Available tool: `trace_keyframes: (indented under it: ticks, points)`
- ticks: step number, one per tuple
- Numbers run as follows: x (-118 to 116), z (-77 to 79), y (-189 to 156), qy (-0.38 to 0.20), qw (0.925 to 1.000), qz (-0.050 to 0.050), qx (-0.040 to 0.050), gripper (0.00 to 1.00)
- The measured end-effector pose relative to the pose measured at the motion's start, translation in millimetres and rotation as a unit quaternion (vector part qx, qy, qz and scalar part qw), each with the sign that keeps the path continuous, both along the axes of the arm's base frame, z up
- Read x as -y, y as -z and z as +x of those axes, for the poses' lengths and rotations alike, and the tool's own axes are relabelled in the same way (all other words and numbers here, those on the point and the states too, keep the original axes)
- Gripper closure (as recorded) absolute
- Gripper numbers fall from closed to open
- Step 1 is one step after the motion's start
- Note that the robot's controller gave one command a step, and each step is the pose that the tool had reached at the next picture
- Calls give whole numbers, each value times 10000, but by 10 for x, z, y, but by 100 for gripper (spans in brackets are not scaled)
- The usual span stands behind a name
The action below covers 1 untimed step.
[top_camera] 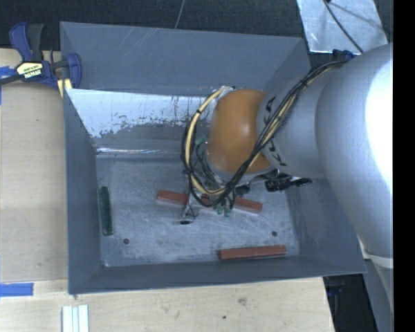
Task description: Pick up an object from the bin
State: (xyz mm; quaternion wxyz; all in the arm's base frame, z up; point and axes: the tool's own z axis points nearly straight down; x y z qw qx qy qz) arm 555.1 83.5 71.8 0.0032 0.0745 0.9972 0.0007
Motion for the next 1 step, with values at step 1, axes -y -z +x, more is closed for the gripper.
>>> trace_keyframes:
  ticks: [1]
  points:
    - [2, -14, -45, 0, 10000, -2, -22, 100]
